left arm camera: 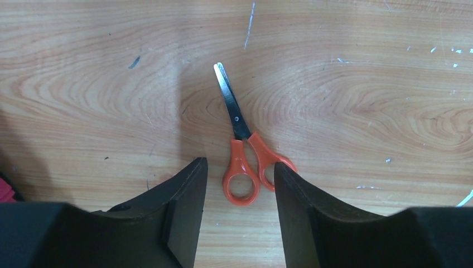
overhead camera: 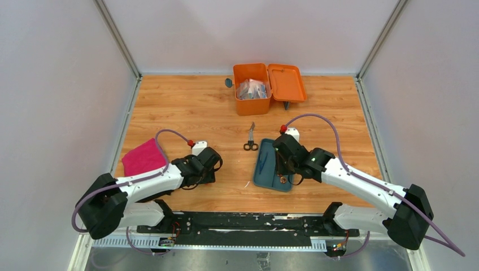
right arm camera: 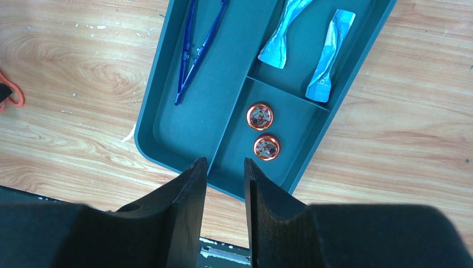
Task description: Organize the medicine kit
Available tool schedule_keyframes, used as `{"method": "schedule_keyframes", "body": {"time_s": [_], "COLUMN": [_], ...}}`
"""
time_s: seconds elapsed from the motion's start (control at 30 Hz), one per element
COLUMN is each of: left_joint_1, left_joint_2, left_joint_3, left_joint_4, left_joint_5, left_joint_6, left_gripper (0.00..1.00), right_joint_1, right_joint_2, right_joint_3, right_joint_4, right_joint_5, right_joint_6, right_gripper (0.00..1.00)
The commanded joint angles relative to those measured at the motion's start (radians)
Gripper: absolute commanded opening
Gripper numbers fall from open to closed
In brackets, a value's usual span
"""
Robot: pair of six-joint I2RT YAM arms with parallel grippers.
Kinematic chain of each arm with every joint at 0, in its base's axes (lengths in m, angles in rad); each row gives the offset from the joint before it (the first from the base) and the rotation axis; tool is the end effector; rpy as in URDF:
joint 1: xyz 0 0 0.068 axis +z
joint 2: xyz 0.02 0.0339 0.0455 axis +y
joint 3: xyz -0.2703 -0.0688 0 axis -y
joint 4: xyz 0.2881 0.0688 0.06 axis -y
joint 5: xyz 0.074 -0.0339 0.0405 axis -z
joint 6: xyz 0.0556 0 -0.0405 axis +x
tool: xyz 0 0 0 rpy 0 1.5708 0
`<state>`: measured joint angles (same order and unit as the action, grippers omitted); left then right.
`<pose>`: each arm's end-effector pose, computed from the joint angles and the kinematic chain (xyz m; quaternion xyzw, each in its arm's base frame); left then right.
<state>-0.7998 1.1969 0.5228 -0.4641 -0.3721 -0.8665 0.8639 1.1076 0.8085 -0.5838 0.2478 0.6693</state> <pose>0.1793 -0.1556 0.1180 -0.0717 0.9580 -0.0346 0.2756 0.1880 0.1990 0.2289 -0.0493 0.9338 0.1483 0.3217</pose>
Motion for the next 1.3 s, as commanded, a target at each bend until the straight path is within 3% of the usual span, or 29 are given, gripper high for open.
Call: {"method": "schedule_keyframes", "body": {"time_s": [0.0,0.37,0.93,1.07,1.27], "left_joint_1": [0.005,0.004,0.004,0.004,0.004], "left_joint_2": [0.039,0.13,0.398,0.379,0.309], "left_joint_3": [-0.006,0.027,0.228,0.229,0.224], "left_joint_4": [0.003,0.092,0.157,0.133,0.095], "left_joint_5": [0.013,0.085,0.148,0.104,0.026], "left_joint_6": [0.011,0.073,0.207,0.21,0.18], "left_gripper": [0.52,0.48,0.44,0.47,0.61], "right_joint_1": [-0.005,-0.007,-0.01,-0.011,-0.012], "right_joint_2": [-0.012,-0.013,-0.044,-0.065,-0.077], "right_joint_3": [-0.015,-0.018,-0.039,-0.046,-0.054], "right_joint_4": [-0.02,-0.021,-0.05,-0.06,-0.06], "right_joint_5": [0.026,0.026,0.037,0.044,0.051], "right_joint_6": [0.001,0.003,0.009,0.013,0.027], "right_gripper": [0.35,0.35,0.34,0.34,0.34]}}
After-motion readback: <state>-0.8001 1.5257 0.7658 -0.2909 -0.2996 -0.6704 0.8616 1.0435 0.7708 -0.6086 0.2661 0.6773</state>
